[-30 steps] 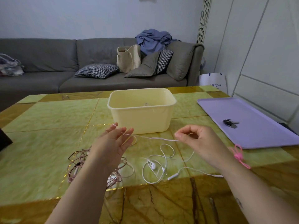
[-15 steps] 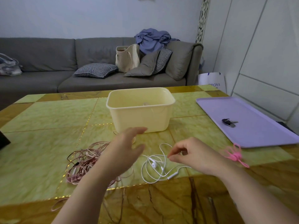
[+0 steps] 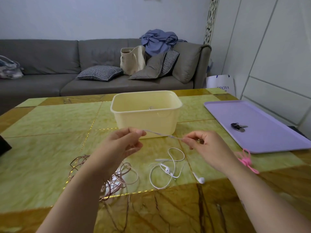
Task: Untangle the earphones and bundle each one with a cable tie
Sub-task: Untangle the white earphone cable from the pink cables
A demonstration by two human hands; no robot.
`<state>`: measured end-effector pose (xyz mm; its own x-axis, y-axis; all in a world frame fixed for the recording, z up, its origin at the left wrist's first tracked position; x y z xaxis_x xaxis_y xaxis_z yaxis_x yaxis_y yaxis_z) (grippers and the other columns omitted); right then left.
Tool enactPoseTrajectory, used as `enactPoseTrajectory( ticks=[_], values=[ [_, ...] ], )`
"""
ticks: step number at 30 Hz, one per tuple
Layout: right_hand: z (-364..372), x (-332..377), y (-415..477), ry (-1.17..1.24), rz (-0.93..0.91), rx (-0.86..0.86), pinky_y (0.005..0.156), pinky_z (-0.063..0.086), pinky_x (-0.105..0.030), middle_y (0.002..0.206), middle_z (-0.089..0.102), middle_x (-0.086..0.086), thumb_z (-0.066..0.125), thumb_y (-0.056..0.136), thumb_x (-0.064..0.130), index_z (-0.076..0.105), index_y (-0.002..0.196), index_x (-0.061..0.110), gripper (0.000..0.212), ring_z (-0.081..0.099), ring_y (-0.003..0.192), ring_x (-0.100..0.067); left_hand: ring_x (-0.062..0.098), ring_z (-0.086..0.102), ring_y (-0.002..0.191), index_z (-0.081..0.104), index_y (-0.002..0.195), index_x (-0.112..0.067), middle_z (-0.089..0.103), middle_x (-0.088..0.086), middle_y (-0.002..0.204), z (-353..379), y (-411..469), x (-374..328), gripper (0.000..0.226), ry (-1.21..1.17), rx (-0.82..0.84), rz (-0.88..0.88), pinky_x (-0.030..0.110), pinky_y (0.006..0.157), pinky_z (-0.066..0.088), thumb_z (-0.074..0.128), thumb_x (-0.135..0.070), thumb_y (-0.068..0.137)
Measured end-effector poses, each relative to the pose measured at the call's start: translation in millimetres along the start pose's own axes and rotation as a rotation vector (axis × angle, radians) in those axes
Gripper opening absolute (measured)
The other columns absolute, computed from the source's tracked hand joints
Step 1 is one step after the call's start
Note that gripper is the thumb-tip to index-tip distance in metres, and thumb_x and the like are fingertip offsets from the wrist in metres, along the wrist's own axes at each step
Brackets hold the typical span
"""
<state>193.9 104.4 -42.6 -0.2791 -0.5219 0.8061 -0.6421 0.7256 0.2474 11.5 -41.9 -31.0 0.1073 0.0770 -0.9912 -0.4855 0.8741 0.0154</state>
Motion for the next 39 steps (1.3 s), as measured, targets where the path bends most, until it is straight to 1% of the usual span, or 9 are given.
enactPoseTrajectory(
  ticks=[5,9,16,19,23,27,30,33,39],
  values=[
    [-6,-18,6,-0.068,0.023,-0.227,0.056,0.037,-0.004,0.069,0.06,0.016,0.062,0.09,0.021,0.066,0.083,0.024,0.008,0.051,0.058,0.005,0.006,0.051,0.053,0.069,0.063,-0.019,0.04,-0.008,0.053,-4,1,-10,0.021,-0.341,-0.081,0.071,0.032,0.08,0.054,0.055,-0.026,0.078],
    [-5,-25,8,-0.143,0.026,-0.28,0.06,0.037,-0.006,0.074,0.058,0.019,0.06,0.092,0.022,0.066,0.089,0.021,0.006,0.054,0.072,0.005,0.005,0.047,0.052,0.069,0.084,-0.016,0.04,-0.008,0.056,-1,-1,-14,0.021,-0.391,-0.14,0.153,0.036,0.089,0.045,0.052,-0.027,0.079],
    [-7,-36,11,-0.275,0.143,-0.405,0.058,0.037,-0.024,0.088,0.066,0.007,0.055,0.094,0.03,0.066,0.094,0.019,0.015,0.06,0.083,-0.013,0.005,0.031,0.049,0.069,0.107,-0.032,0.035,-0.009,0.06,16,-6,-14,0.028,-0.157,0.003,0.216,0.02,0.065,0.046,0.054,-0.031,0.084],
    [-10,-37,9,-0.321,0.17,-0.418,0.069,0.041,-0.029,0.086,0.066,0.009,0.055,0.093,0.034,0.066,0.093,0.02,0.017,0.06,0.084,-0.014,0.006,0.027,0.05,0.071,0.105,-0.036,0.028,-0.009,0.06,20,-4,-14,0.023,-0.081,-0.033,0.293,0.016,0.057,0.038,0.057,-0.031,0.087],
    [1,-33,6,-0.284,0.16,-0.191,0.065,0.041,-0.024,0.081,0.058,0.016,0.057,0.093,0.034,0.067,0.094,0.023,0.015,0.057,0.08,-0.007,0.004,0.028,0.05,0.07,0.108,-0.033,0.031,-0.01,0.062,19,-2,-14,0.026,-0.138,-0.058,0.323,0.017,0.053,0.029,0.054,-0.029,0.087],
    [19,-24,-2,-0.086,0.261,0.394,0.059,0.039,-0.011,0.072,0.062,0.018,0.064,0.088,0.036,0.073,0.098,0.022,0.019,0.053,0.062,0.008,0.004,0.03,0.049,0.069,0.11,-0.03,0.039,-0.01,0.064,25,-4,-11,0.035,-0.135,0.006,0.282,0.015,0.05,0.027,0.05,-0.026,0.081],
    [25,-18,-10,-0.149,0.233,0.646,0.061,0.036,-0.014,0.067,0.051,0.014,0.072,0.08,0.04,0.073,0.099,0.03,0.021,0.045,0.06,0.003,0.004,0.03,0.05,0.063,0.114,-0.028,0.04,-0.011,0.063,28,-4,-11,0.032,-0.137,0.02,0.301,0.014,0.051,0.028,0.051,-0.024,0.085],
    [33,-17,-14,-0.274,0.186,0.708,0.05,0.027,-0.016,0.061,0.042,0.012,0.074,0.079,0.039,0.071,0.102,0.027,0.026,0.037,0.047,0.001,0.005,0.031,0.053,0.061,0.118,-0.028,0.042,-0.012,0.064,29,-4,-12,0.03,-0.179,0.011,0.307,0.018,0.055,0.027,0.053,-0.022,0.09],
    [61,-18,-20,-0.222,0.135,0.656,0.051,0.029,-0.016,0.054,0.043,0.01,0.073,0.079,0.032,0.073,0.088,0.024,0.012,0.038,0.046,0.0,0.004,0.031,0.053,0.063,0.113,-0.03,0.041,-0.01,0.064,42,-5,-12,0.033,-0.427,0.048,0.239,0.019,0.057,0.028,0.044,-0.022,0.087]
  ],
)
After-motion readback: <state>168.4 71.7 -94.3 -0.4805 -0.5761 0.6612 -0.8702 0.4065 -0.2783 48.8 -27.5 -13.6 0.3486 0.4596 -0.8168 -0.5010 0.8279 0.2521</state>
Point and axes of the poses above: each hand's wrist, its own y-axis towards the middle knuckle, its own z-axis out of the palm, x = y × z, the point moved 2 cm from there along y, towards the middle knuckle
